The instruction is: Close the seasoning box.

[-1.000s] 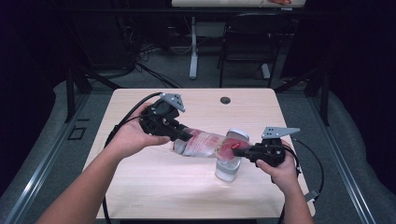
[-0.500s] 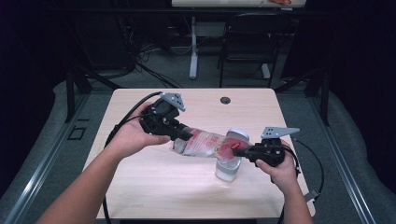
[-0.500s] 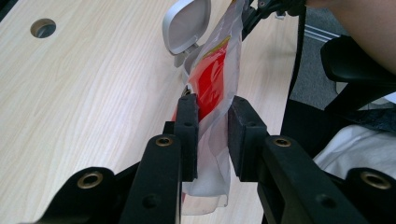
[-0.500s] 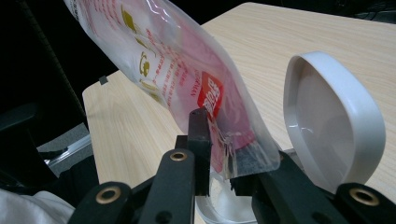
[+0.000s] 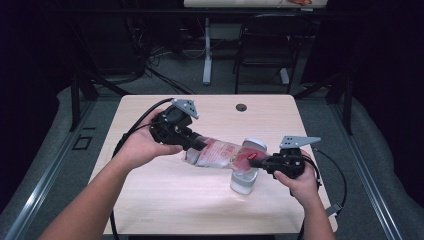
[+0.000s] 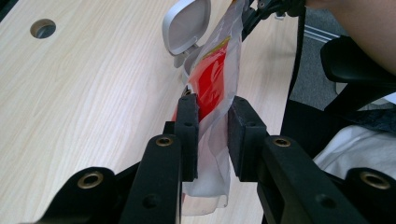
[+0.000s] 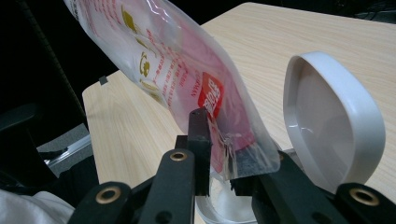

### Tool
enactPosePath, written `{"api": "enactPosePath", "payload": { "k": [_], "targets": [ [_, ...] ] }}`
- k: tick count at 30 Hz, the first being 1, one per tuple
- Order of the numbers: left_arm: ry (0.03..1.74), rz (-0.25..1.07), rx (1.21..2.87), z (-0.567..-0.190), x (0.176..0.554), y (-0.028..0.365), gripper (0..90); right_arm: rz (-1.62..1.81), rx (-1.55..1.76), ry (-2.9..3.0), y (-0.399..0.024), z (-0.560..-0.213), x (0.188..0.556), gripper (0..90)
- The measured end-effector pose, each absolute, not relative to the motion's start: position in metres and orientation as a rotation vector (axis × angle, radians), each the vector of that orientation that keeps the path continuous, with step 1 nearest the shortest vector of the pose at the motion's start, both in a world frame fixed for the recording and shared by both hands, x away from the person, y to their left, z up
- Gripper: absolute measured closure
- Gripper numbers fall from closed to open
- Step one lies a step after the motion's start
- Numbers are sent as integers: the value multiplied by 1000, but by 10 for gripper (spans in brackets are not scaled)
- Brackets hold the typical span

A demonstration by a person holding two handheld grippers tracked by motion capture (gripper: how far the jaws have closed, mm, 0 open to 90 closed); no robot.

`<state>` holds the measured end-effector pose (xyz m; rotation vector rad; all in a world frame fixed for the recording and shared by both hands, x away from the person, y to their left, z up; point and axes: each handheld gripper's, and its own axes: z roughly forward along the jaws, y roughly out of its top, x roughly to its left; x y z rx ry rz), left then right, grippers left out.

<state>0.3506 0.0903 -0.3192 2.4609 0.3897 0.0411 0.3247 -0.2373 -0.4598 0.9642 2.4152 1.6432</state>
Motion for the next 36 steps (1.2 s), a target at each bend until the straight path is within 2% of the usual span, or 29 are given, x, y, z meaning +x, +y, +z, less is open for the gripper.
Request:
{"api": "enactPosePath", "payload": {
  "k": [36],
  "targets": [
    [380,39,2464,-316,352,86,759,1642,971,2411,-238,-461,325,816]
  ]
}}
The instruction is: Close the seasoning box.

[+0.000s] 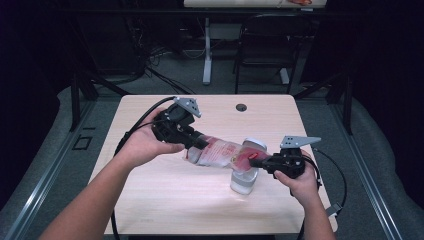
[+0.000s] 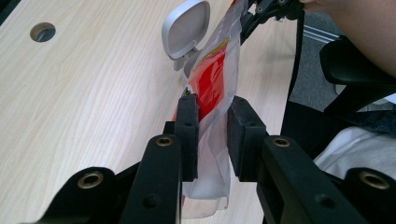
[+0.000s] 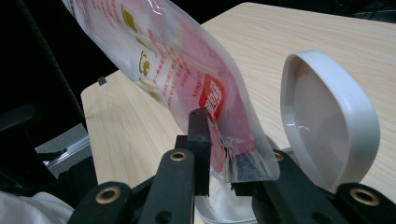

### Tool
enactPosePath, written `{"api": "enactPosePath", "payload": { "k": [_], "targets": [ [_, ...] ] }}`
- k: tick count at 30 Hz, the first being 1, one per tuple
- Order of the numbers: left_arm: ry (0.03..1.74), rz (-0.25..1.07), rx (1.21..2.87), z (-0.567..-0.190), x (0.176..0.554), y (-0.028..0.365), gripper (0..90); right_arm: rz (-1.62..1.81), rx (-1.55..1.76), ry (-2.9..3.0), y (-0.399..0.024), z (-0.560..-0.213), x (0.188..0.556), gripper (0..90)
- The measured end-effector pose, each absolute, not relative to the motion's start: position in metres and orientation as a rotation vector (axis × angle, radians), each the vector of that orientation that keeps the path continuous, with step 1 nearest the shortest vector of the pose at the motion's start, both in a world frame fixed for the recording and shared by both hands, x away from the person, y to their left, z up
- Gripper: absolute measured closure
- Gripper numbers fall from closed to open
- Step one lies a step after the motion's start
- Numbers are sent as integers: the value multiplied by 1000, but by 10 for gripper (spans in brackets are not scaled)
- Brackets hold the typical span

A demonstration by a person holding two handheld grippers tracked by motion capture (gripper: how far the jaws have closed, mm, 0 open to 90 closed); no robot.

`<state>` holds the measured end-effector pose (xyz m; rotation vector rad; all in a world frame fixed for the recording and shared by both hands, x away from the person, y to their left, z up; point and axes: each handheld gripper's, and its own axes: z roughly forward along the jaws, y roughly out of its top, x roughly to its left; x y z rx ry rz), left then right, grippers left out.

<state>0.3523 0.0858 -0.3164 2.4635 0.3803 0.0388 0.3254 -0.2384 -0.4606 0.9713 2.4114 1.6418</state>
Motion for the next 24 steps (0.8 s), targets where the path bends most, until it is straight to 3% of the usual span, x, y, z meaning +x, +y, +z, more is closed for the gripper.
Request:
{"api": "enactPosePath", "payload": {
  "k": [24],
  "targets": [
    [381,41,2459,-316,351,85,766,1638,966,2421,-238,-461,326,816]
  ]
}}
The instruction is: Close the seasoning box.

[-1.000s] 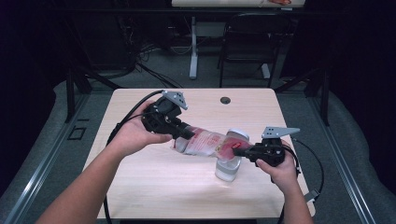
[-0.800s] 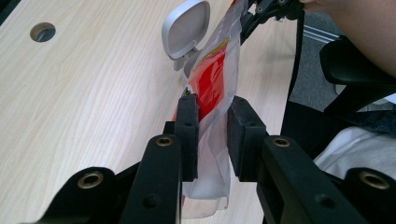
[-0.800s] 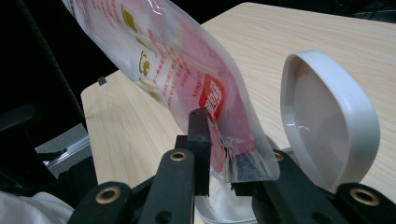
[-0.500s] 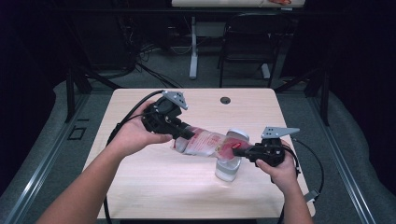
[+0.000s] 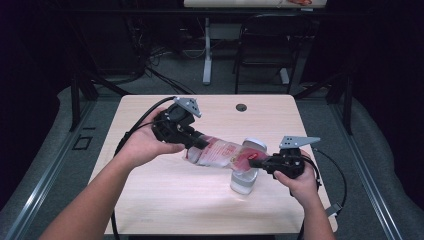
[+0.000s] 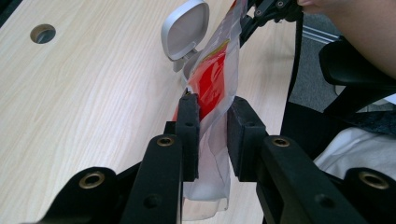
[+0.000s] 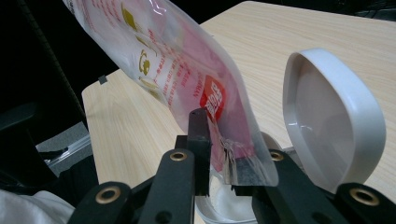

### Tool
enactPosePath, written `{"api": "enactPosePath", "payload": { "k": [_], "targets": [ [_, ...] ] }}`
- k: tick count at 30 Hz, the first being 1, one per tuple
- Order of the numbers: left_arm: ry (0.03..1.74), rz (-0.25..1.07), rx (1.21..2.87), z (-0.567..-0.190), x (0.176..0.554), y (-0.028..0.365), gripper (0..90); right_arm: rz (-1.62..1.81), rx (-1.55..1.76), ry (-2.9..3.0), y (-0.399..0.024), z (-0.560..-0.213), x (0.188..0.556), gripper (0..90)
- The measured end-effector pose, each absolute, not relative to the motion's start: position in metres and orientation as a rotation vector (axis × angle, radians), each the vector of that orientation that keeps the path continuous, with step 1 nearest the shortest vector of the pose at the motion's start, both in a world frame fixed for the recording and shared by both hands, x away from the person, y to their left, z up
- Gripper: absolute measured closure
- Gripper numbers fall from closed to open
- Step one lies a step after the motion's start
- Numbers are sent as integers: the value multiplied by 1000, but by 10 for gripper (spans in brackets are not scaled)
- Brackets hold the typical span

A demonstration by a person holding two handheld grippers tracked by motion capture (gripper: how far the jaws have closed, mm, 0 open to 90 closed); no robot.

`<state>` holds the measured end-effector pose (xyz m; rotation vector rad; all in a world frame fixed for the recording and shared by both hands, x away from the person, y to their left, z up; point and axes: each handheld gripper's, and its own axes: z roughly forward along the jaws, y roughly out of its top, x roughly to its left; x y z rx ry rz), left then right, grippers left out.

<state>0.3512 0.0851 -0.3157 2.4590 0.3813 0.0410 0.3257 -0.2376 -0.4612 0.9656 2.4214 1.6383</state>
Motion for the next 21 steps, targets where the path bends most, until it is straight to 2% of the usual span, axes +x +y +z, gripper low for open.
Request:
{"api": "enactPosePath", "payload": {
  "k": [21],
  "targets": [
    [371,42,2449,-313,352,81,773,1648,975,2410,-240,-461,325,816]
  ]
}}
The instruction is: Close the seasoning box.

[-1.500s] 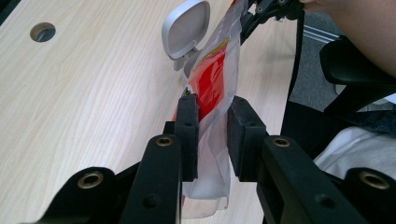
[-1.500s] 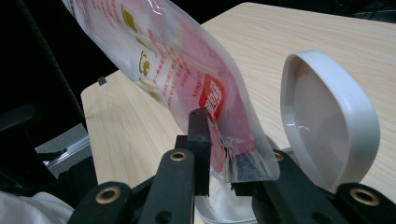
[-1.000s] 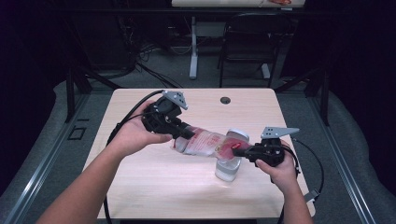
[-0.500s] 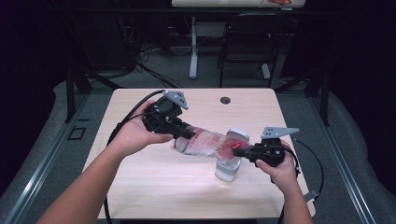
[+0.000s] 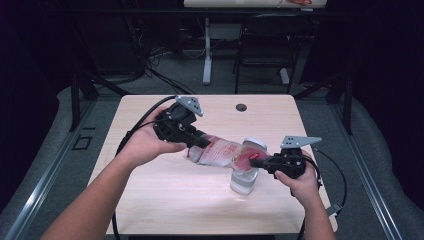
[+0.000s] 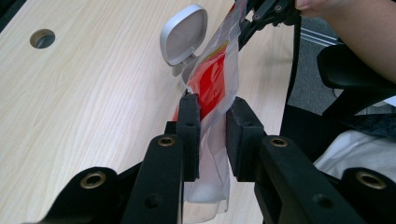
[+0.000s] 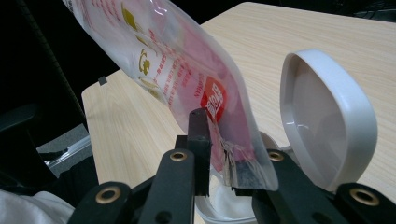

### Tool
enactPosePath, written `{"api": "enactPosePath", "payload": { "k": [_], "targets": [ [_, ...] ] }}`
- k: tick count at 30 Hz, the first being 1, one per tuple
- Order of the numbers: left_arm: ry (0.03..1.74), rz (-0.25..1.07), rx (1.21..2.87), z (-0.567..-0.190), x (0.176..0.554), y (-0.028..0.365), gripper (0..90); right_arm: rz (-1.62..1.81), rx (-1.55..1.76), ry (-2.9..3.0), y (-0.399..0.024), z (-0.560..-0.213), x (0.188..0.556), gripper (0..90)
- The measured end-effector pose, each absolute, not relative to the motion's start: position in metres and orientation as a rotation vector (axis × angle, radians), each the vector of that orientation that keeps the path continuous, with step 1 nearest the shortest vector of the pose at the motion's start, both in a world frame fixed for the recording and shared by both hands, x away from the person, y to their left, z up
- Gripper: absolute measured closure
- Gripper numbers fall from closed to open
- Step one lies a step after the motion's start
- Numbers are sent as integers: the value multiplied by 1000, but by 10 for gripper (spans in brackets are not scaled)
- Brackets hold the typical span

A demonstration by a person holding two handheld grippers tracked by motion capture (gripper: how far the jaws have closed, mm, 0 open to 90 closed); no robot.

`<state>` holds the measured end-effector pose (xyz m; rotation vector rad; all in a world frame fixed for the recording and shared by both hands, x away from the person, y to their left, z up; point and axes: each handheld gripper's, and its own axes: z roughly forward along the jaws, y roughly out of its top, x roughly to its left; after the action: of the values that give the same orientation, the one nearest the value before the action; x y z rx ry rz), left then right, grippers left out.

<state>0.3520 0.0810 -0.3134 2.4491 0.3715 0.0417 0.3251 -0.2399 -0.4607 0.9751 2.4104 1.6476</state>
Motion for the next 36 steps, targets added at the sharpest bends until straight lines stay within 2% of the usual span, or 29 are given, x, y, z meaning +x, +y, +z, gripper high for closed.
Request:
{"api": "enactPosePath", "payload": {
  "k": [36],
  "targets": [
    [363,37,2438,-310,355,72,775,1629,981,2439,-245,-460,324,820]
  ]
}}
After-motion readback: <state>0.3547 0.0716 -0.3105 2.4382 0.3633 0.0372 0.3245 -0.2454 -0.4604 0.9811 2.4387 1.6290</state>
